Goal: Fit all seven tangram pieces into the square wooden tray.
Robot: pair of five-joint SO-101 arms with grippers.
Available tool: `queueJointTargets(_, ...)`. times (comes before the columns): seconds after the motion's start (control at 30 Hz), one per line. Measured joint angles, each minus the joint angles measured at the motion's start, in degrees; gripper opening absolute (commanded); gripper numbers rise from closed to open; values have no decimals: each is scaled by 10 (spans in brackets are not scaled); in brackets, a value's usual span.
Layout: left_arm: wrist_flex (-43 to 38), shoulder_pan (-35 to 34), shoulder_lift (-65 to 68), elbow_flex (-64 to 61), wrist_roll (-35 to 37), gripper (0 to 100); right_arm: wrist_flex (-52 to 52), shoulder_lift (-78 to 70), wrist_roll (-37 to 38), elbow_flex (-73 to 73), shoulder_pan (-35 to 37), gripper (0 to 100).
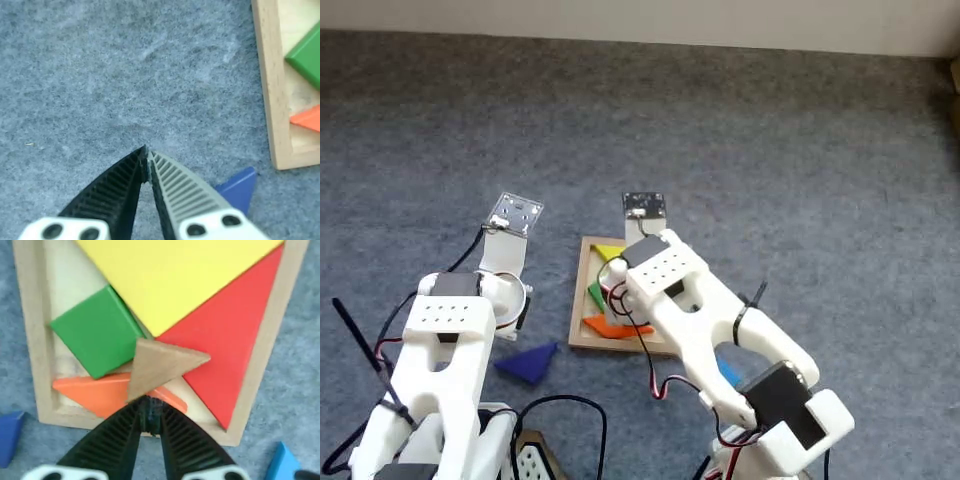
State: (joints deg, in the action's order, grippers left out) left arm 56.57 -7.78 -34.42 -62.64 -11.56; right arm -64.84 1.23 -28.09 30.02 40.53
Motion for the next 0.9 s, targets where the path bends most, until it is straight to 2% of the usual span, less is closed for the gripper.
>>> queueJointTargets(0.63,0,0,0,0,0,8,-1,0,0,-61,0,4)
queueJointTargets(0.9,0,0,0,0,0,8,-11,0,4,-73,-30,4)
